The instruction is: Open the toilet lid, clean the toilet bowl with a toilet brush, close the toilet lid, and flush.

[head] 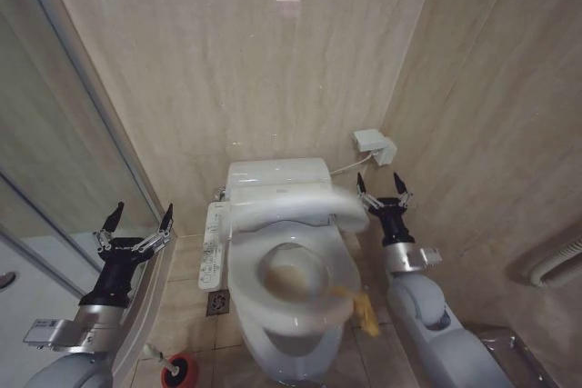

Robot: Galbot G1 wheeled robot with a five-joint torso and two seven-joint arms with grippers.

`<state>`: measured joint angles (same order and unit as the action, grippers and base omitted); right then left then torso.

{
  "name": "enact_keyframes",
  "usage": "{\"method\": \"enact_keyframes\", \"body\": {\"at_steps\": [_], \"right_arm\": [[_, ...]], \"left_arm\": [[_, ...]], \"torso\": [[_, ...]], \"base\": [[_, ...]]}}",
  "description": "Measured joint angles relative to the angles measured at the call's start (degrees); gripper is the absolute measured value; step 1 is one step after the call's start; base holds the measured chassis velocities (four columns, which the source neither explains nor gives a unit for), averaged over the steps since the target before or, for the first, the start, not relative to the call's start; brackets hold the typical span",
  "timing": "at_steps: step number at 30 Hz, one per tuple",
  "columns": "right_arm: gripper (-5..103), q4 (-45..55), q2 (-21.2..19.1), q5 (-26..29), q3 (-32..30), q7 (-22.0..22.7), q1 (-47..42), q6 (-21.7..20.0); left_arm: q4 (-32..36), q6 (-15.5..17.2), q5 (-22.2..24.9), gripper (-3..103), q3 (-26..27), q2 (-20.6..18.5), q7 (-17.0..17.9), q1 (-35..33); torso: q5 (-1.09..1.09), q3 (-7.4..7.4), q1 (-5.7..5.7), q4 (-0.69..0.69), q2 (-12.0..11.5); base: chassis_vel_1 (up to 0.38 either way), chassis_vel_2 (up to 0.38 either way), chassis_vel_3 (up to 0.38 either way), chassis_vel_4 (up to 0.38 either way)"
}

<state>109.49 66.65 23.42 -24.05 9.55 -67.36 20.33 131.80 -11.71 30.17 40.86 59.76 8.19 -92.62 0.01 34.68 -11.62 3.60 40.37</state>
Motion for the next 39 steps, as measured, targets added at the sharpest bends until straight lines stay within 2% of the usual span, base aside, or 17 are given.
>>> {"method": "enact_keyframes", "body": {"at_steps": [4, 6, 21, 28, 39], "right_arm": [[100, 1.4, 0.4, -0.6, -0.7, 0.0, -2.6, 0.9], [100, 2.7, 0.8, -1.0, -1.4, 0.0, -5.1, 1.5], [100, 10.1, 2.2, -2.0, -5.7, 0.4, -15.4, 4.2], [100, 15.7, 4.0, -4.7, -8.5, 1.2, -20.2, 4.5], [100, 20.3, 6.0, -6.6, -11.4, 1.3, -24.9, 6.1]], "left_arm": [[0.7, -0.1, 0.0, 100, 0.1, 0.2, 0.0, -0.4], [1.3, -0.2, 0.0, 100, 0.2, 0.2, 0.0, -0.8], [2.1, 0.0, -0.3, 100, -1.7, 1.5, 0.7, -0.8], [1.7, -1.0, -2.0, 100, -4.0, 3.1, 1.0, -1.3], [3.5, -1.4, -2.2, 100, -4.7, 2.8, 1.0, -2.1]], "torso": [[-0.01, 0.0, 0.0, 0.01, 0.0], [-0.01, 0.01, 0.0, 0.06, 0.0], [0.0, 0.01, -0.01, 0.08, 0.0], [-0.01, 0.01, -0.01, 0.07, 0.0], [-0.01, 0.01, -0.01, 0.08, 0.0]], "base": [[0.0, 0.0, 0.0, 0.0], [0.0, 0.0, 0.0, 0.0], [0.0, 0.0, 0.0, 0.0], [0.0, 0.0, 0.0, 0.0], [0.0, 0.0, 0.0, 0.0]]}}
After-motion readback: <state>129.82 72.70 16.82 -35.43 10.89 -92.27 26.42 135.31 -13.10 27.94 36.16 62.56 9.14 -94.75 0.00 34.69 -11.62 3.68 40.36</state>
